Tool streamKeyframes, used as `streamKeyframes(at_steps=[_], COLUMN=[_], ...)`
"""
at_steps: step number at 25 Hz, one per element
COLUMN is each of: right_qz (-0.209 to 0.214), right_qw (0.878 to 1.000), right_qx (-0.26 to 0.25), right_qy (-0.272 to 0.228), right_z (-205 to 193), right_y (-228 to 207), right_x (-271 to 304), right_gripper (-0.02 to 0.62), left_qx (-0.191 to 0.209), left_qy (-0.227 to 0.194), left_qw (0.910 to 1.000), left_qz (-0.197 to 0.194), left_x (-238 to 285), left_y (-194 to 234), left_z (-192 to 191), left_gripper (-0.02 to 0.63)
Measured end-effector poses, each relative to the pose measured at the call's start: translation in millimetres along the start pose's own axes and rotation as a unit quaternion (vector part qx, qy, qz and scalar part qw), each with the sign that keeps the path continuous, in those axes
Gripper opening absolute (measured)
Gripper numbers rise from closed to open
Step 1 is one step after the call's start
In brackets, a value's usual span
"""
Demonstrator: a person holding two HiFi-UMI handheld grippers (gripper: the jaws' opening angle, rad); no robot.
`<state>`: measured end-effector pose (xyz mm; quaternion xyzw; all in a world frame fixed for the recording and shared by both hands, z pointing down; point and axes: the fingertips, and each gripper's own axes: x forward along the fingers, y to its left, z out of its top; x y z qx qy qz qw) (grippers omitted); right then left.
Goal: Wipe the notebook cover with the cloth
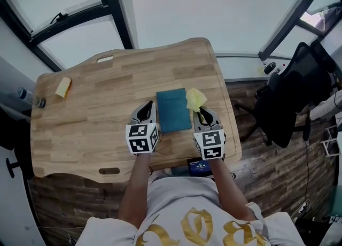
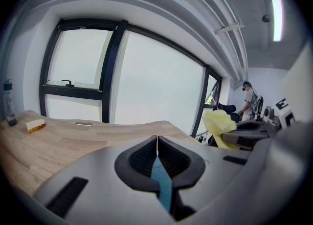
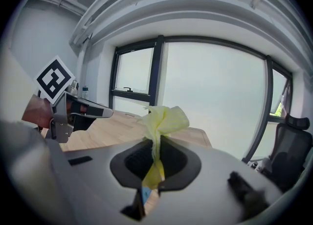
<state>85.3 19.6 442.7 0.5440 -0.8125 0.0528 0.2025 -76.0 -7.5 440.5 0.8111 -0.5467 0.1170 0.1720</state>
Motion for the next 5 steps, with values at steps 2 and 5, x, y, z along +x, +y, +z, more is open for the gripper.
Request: streamKeyframes(at_steps=[2, 5], right_qz=[0.000, 0.000], right_qw=[1.000, 1.000], right_qx=[0.002, 0.006], right_qy=[0.000, 0.000], right_z=[-0.4, -1.9], right_y=[-0.6, -2.5], right_x=[-2.7, -4.7], right_gripper=[0.037, 0.037], left_qx=[0.002, 0.004], left_qy=[-0.004, -0.008], left_qw=[1.0000, 1.0000], left_qz=[0.001, 0.002], left_x=[-1.4, -1.7], left_y=[-0.6, -0.7], left_z=[0.9, 2.5], left_gripper=[0.018, 0.018])
